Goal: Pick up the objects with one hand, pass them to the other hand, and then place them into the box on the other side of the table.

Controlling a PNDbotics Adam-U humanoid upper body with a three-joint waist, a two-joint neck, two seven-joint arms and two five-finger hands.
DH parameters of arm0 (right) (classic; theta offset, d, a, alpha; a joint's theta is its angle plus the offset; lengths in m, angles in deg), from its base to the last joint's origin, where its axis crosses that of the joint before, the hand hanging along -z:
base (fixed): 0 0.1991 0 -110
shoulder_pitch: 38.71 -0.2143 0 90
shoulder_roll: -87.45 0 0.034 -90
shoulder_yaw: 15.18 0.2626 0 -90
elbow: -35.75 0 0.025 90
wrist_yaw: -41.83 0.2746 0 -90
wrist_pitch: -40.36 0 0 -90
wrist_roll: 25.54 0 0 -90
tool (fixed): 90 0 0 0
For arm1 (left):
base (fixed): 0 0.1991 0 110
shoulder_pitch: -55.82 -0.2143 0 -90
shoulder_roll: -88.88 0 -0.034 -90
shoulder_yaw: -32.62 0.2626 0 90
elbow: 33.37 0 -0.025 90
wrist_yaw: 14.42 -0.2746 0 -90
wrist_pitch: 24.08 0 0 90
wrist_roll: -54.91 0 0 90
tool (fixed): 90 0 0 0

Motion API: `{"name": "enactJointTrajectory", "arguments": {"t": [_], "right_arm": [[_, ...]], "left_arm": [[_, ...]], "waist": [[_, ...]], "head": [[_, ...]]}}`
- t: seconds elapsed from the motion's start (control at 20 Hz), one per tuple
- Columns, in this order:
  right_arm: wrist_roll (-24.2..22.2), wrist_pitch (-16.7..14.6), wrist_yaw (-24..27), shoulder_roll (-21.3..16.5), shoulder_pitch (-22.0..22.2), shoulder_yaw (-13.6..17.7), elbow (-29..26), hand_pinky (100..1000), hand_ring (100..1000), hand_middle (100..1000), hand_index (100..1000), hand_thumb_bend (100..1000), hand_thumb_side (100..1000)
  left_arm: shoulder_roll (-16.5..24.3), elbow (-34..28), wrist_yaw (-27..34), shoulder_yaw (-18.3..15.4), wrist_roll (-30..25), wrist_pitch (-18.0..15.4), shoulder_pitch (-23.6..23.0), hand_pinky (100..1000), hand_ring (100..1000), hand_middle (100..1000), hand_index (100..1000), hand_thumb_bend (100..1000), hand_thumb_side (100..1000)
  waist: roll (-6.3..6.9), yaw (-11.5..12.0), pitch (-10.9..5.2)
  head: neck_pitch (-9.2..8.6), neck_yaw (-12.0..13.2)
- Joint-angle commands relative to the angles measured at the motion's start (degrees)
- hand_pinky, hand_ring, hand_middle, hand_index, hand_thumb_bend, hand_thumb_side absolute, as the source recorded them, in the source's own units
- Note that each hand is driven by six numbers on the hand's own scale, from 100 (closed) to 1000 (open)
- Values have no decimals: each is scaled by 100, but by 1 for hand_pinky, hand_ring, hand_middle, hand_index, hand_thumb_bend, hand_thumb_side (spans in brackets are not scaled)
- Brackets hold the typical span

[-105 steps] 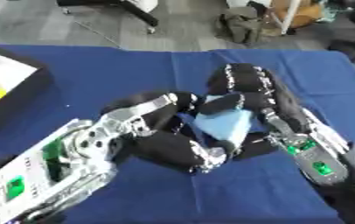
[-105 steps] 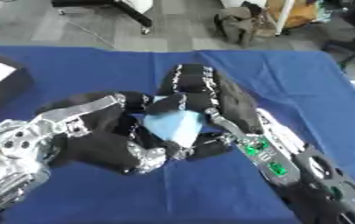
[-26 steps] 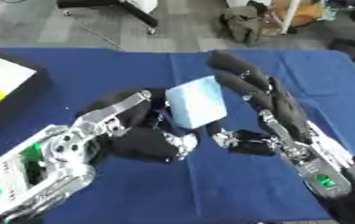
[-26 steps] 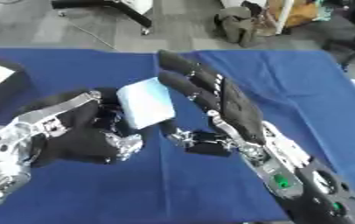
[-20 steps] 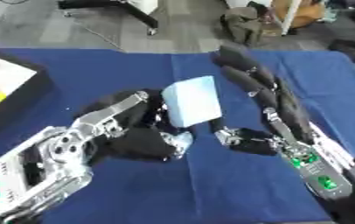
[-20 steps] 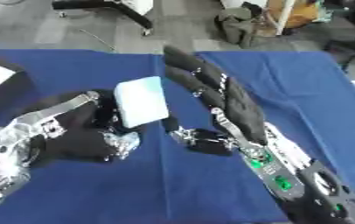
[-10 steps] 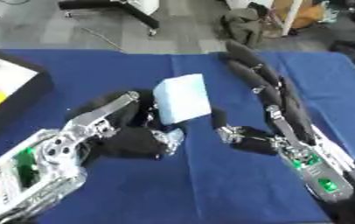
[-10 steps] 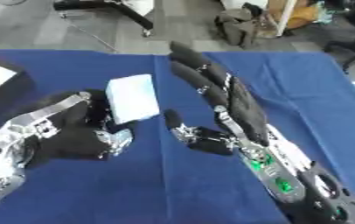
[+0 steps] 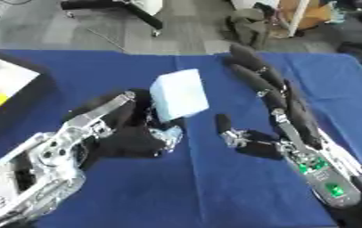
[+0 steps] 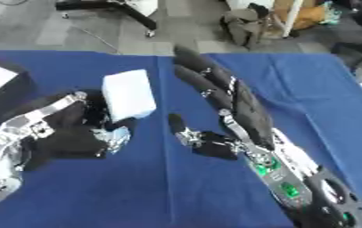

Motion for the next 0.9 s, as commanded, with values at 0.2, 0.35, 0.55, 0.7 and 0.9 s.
{"name": "enactJointTrajectory", "arguments": {"t": [0.2, 0.35, 0.55, 0.7, 0.9], "right_arm": [[-13, 13, -19, -40, 53, 40, -58, 796, 878, 1000, 984, 100, 100], [-23, 23, -29, -31, 98, 36, -58, 795, 878, 1000, 985, 100, 100], [-37, 34, -40, -27, 144, 34, -58, 795, 878, 1000, 985, 100, 100], [-46, 25, -46, -28, 168, 30, -58, 796, 878, 1000, 985, 100, 100], [-58, 1, -44, -27, 200, 29, -58, 796, 878, 1000, 984, 100, 100]], "left_arm": [[109, -52, 329, -327, 705, 101, -128, 524, 454, 369, 377, 100, 100], [128, -37, 472, -472, 926, -26, -238, 523, 453, 368, 376, 100, 100], [158, 92, 653, -717, 1245, -330, -398, 523, 451, 365, 375, 100, 100], [206, 236, 733, -878, 1446, -591, -507, 524, 450, 364, 375, 100, 100], [316, 479, 722, -1060, 1626, -884, -620, 524, 450, 365, 375, 100, 100]], "waist": [[3, -3, -128], [4, 4, -145], [6, 18, -158], [9, 31, -164], [9, 49, -167]], "head": [[-51, 30], [-59, 46], [-73, 78], [-88, 109], [-112, 146]]}}
